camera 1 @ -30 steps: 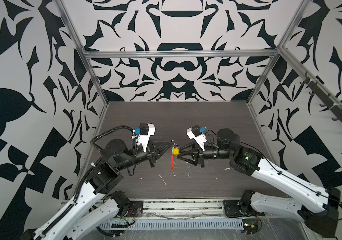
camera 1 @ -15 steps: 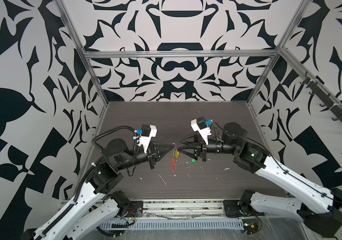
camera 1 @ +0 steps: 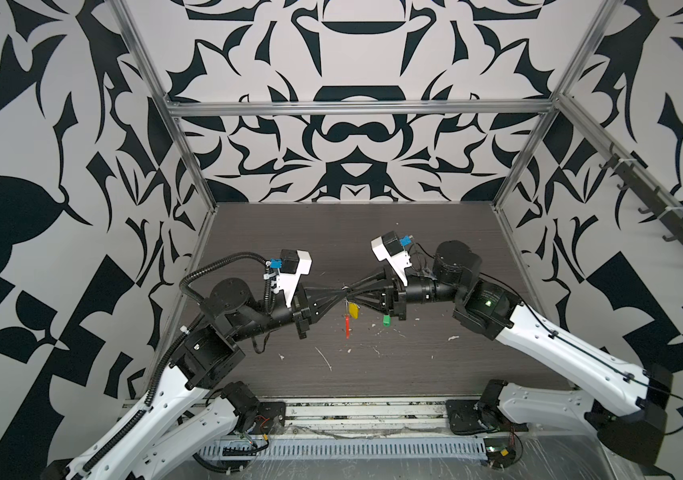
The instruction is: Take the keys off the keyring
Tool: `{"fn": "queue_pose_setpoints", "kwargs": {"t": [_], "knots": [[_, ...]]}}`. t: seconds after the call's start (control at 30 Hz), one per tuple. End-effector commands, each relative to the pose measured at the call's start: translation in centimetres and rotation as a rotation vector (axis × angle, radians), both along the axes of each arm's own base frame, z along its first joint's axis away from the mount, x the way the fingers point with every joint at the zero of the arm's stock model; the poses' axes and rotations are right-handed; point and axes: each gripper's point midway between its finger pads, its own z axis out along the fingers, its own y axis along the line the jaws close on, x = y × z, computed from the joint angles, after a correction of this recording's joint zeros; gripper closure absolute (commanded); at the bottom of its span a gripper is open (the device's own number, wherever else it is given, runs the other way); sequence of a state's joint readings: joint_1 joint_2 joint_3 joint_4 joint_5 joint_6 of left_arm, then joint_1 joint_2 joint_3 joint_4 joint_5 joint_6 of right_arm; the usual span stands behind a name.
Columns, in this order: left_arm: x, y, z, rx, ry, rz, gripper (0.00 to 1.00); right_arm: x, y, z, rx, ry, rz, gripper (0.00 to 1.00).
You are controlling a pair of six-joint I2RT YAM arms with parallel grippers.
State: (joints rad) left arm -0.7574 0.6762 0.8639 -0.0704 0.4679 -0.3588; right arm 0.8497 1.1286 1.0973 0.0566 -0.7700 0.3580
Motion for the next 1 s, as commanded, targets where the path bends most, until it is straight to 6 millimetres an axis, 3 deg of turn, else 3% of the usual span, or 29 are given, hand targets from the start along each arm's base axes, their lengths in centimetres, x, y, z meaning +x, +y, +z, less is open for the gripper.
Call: {"fn": "queue_pose_setpoints", "kwargs": {"t": [0.0,0.37,0.5,0.6,0.67,0.8,0.97], "knots": [[-0.4,0.3,1.5,-0.039,-0.044,-0.001,1.0,-0.6,-0.3,1.4,0.054,-0.028,0.026,0.8],[-0.5,0.2,1.7,-0.045,-0.035,-0.011,1.0,-0.5,-0.4,1.0,0.045,-0.017,0.016,1.0],[-0.3,0.2,1.6,-0.034,-0.011,-0.008,0.99,-0.3,-0.6,1.0,0.038,-0.012,0.013,1.0],[-0.4,0.3,1.5,-0.014,0.01,-0.004,0.72,-0.1,-0.9,0.8,0.014,0.001,0.008,1.0],[-0.7,0.5,1.3,0.005,0.028,-0.006,0.62,-0.1,-1.3,0.8,-0.007,0.006,0.01,1.0],[-1.1,0.7,0.6,0.073,0.065,-0.019,0.6,-0.5,-1.6,0.2,-0.08,0.027,0.027,1.0],[-1.6,0.2,-0.7,0.185,0.158,-0.068,0.65,-0.8,-1.9,-0.5,-0.158,0.055,0.045,1.0]]}}
